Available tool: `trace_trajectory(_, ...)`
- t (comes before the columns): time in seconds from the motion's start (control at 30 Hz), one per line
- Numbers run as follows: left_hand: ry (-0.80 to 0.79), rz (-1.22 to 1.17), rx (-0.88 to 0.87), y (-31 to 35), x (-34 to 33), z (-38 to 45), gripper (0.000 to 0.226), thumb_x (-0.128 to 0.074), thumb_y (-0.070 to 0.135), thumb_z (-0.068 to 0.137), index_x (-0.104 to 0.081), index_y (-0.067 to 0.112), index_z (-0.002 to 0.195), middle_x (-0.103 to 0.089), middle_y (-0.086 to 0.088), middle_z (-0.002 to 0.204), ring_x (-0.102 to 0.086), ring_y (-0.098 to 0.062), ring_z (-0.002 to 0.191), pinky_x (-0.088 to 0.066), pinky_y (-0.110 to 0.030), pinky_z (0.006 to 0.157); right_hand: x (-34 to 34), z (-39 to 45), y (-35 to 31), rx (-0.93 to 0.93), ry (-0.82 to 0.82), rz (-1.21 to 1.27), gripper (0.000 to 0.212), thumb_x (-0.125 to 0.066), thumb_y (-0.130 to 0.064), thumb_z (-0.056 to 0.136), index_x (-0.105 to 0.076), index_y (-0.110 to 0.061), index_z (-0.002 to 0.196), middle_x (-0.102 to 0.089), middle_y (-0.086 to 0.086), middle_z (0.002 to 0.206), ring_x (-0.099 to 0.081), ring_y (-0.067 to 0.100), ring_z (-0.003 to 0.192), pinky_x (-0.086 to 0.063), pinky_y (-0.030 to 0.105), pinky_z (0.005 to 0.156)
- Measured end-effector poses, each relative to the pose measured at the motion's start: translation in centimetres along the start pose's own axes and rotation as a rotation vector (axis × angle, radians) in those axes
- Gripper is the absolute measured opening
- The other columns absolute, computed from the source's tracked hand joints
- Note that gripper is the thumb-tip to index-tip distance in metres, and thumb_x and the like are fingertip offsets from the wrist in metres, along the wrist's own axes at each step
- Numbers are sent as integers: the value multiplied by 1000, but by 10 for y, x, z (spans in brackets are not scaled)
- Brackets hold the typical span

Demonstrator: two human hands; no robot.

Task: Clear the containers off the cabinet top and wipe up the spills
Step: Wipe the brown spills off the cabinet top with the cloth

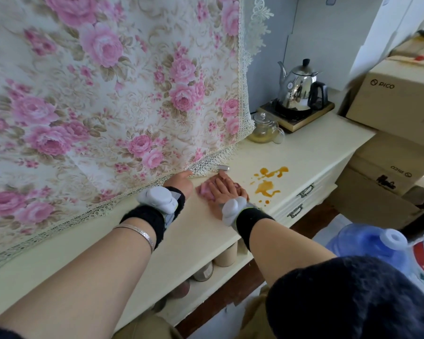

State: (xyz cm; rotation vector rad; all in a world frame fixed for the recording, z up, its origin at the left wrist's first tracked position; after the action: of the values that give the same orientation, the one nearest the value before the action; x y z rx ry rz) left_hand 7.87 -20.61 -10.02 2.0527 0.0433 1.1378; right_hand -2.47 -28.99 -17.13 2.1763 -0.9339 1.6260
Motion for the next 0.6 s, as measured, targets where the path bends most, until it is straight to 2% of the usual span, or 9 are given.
trace_trajectory(0.13, 14, 19, 1, -5, -1, -10, 55, -38, 6, 91, -44, 28, 141, -43, -5, 149, -52, -30, 125, -43, -32, 102, -14, -7, -38, 49, 76, 93, 58, -27, -45, 101, -3, -39, 153, 7, -15, 161, 9, 22, 150, -2, 52, 116)
trace_trajectory(0.27, 19, -29, 30, -17, -3, -23, 55, -37, 6, 92, -44, 31, 140, -47, -6, 145, -56, -32, 118, -48, -29, 84, -23, -25, -72, 161, 95, 89, 56, -25, -41, 103, -4, -34, 154, 6, -13, 162, 11, 21, 149, 3, 47, 117)
trace_trajectory(0.4, -2, -23, 54, -24, -5, -36, 51, -37, 11, 93, -45, 30, 139, -45, -4, 147, -52, -30, 125, -44, -36, 106, -37, -37, -86, 158, 115, 135, 56, -27, -40, 102, -7, -35, 154, 3, -15, 162, 13, 18, 149, 4, 50, 116)
trace_trajectory(0.47, -22, -17, 67, -28, -9, -43, 51, -36, 10, 93, -46, 30, 139, -47, -4, 145, -53, -31, 123, -45, -40, 105, -46, -39, -93, 158, 76, 129, 55, -26, -41, 101, -8, -36, 153, 2, -16, 161, 14, 17, 149, 5, 52, 116)
trace_trajectory(0.6, -68, 9, 87, -39, -21, -64, 48, -34, 9, 92, -55, 28, 131, -54, -2, 137, -53, -29, 123, -43, -38, 107, -60, -52, -98, 179, 46, 59, 57, -27, -46, 99, -8, -38, 153, 3, -15, 161, 18, 20, 148, 8, 53, 116)
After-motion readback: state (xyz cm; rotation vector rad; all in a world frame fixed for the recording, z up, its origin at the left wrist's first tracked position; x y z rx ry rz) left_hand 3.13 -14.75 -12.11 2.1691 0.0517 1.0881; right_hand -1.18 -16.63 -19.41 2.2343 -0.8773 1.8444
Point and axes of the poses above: each hand's wrist, its own z-axis towards the middle knuckle, its own x-axis out of the back of the hand, y = z × x, the point moved 10 cm from there along z, towards the middle knuckle
